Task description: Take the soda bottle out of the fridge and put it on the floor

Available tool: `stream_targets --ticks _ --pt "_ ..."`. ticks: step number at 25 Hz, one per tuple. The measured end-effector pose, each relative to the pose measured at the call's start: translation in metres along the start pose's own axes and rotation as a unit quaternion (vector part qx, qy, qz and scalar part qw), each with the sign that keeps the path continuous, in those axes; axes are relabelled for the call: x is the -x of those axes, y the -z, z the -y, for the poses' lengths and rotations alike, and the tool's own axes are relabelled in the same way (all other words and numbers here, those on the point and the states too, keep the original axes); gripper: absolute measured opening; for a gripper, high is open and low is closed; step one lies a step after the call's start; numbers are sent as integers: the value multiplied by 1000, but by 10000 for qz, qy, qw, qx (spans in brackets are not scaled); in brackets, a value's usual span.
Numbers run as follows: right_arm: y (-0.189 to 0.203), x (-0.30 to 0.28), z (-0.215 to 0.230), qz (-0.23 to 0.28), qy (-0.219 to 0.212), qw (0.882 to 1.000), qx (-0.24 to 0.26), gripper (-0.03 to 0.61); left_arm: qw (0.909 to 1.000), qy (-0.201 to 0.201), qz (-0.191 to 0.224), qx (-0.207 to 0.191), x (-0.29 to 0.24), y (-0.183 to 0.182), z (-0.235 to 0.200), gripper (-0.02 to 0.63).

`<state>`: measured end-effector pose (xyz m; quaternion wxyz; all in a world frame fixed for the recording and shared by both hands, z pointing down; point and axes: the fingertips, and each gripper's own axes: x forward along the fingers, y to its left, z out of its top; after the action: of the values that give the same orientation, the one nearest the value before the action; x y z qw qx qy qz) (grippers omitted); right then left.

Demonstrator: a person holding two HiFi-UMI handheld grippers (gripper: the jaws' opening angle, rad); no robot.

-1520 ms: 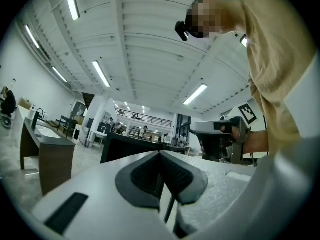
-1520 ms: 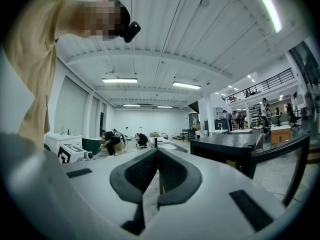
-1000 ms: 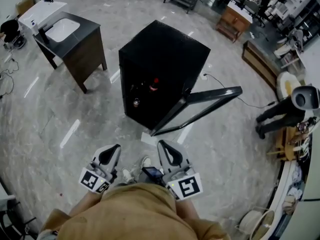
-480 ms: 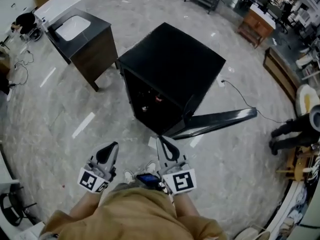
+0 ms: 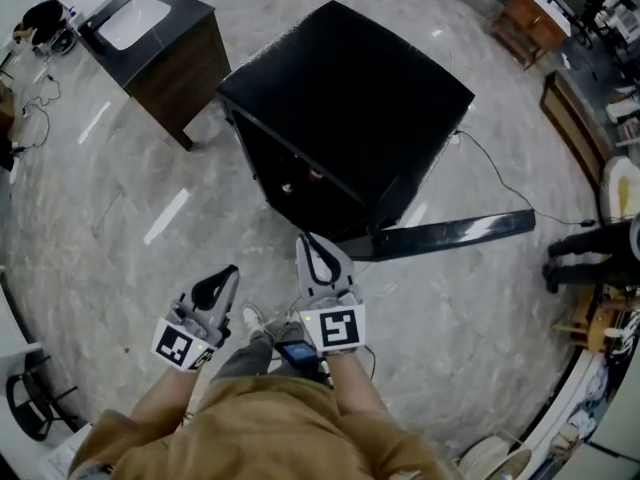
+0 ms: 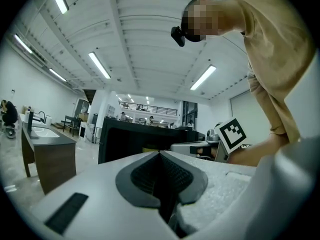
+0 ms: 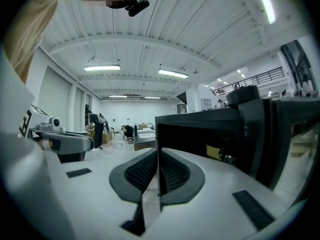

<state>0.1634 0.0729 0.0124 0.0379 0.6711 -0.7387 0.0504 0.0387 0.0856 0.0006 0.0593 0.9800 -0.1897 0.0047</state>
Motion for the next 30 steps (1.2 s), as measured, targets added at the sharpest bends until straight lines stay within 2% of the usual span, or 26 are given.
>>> stream_targets --ticks 5,15,16,17,21,25,30 --pt "21 -23 19 -70 303 9995 -35 0 9999 88 -9 -88 -10 -1 -6 2" --pt "88 -91 59 -243 831 9960 221 5 9994 -76 -99 315 -8 65 -44 2" --pt "95 -96 63 -269 880 9955 204 26 9992 -83 -121 376 -8 74 -46 2" --pt "101 -100 66 -290 925 9951 169 94 9989 -75 -154 431 -8 82 -47 2" --pt "116 -114 82 -258 1171 9927 85 109 9983 54 -269 519 -11 106 -45 2" --pt "130 -129 97 -343 1370 9900 43 158 9972 128 -355 639 -13 124 -43 2" --pt "147 -156 116 -402 1537 9873 -11 169 9965 166 -449 685 -19 147 -48 2"
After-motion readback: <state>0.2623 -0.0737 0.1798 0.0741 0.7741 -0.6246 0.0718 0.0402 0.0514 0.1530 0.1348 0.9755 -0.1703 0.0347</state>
